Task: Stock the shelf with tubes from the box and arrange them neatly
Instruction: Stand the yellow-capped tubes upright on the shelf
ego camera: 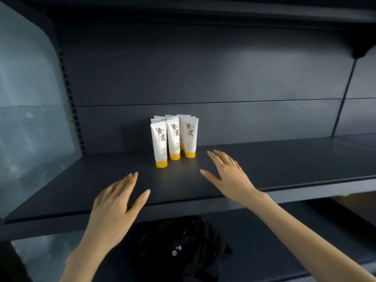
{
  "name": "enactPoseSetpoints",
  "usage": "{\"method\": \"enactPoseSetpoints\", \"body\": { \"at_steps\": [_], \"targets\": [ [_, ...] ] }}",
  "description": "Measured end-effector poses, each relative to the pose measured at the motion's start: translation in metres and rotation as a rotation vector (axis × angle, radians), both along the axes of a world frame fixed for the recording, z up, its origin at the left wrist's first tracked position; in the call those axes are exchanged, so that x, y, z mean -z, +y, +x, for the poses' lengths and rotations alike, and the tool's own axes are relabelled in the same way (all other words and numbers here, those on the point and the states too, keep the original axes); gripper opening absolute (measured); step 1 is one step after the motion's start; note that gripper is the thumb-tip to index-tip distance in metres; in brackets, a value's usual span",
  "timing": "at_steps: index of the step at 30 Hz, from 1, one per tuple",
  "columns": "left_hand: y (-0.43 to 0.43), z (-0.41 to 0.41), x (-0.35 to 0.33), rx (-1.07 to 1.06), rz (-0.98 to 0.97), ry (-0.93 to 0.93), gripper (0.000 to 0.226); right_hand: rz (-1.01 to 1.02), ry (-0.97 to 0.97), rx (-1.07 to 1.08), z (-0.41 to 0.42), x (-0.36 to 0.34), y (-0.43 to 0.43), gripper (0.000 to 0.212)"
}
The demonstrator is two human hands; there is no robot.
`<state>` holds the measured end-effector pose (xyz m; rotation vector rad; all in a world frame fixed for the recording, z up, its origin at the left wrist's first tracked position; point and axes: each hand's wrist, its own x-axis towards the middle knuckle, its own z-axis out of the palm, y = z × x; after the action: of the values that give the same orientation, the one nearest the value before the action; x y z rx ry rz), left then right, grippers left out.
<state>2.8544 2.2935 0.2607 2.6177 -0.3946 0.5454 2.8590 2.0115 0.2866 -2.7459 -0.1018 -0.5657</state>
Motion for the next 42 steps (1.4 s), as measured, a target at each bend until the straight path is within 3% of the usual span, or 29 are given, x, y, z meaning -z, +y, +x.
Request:
{"method": "enactPoseSetpoints", "body": {
  "at_steps": [10, 23, 34, 42],
  "targets": [
    [-0.044, -0.017, 0.005, -0.007, 0.181, 0.029, 0.082, -0.176, 0.078, 0.248, -0.081, 0.028, -0.094, 0.073],
    [-0.191, -0.089, 0.019, 0.066, 0.248, -0.021, 0.119, -0.191, 0.164, 0.489, -0.216, 0.06, -0.25, 0.084],
    [-0.321, -0.156, 0.054, 0.326, 0.318, -0.014, 0.093, -0.067, 0.283, 0.672, -0.338, 0.115, -0.347, 0.084],
    [-0.422, -0.162, 0.096, 0.637, 0.392, 0.036, 0.088, 0.123, 0.405, 0.895, -0.406, 0.182, -0.389, 0.079]
  ]
}}
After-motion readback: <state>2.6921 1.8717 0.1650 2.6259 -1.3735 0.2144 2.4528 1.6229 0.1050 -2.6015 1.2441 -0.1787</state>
